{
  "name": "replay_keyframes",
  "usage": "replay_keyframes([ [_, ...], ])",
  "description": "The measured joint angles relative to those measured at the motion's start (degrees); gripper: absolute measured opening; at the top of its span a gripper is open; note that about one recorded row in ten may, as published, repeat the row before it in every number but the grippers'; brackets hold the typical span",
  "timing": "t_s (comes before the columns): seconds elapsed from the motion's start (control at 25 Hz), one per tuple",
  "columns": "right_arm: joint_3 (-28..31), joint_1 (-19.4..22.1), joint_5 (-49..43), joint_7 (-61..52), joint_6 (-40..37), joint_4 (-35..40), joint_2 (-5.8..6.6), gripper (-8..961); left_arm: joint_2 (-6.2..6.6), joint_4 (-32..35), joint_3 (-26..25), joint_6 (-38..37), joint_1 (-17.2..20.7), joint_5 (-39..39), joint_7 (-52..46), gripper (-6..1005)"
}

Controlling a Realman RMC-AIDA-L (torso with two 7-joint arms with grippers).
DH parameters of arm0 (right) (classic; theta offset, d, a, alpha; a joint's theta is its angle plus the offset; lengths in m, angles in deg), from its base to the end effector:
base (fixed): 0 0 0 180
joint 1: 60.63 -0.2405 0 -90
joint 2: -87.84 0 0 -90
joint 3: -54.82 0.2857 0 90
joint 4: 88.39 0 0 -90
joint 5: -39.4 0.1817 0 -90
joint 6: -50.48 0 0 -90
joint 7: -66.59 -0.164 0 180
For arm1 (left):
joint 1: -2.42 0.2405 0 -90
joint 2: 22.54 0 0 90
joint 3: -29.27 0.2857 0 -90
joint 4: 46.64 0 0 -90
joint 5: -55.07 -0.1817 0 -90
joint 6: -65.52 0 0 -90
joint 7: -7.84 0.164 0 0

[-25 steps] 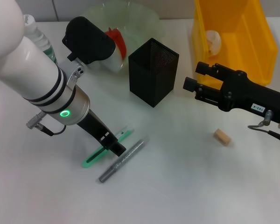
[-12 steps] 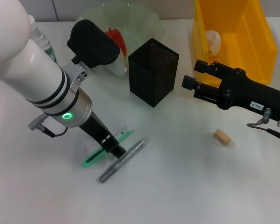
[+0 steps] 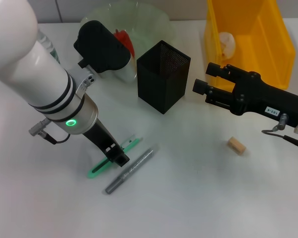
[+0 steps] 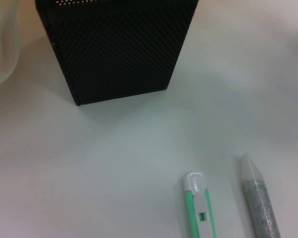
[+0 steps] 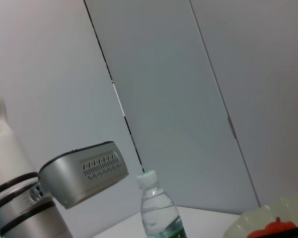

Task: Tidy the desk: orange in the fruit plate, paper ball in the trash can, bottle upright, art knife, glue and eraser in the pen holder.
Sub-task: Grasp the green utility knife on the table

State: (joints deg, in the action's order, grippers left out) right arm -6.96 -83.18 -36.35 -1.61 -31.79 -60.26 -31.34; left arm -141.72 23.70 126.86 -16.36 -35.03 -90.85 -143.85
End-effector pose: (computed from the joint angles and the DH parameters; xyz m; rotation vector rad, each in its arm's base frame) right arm 0.2526 0.3108 -0.0442 -2.4454 0.6704 1.0950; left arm -0.2094 0.3297 -0.0899 -2.7065 -0.7730 0.6720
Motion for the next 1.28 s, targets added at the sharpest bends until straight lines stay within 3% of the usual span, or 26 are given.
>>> replay_keyframes([
  [0.2,0.0,-0.1,0.0,0.0,0.2,0.0,-0.08,730,0.0,-0.1,0.4,0.0,-0.3,0.0,0.0,577],
  [1.28,0.0,-0.8,-0.1,0.0,1.1,0.0,-0.09,730,0.0,-0.7,0.8,-0.5,-0.7,-0.8,0.7,572],
])
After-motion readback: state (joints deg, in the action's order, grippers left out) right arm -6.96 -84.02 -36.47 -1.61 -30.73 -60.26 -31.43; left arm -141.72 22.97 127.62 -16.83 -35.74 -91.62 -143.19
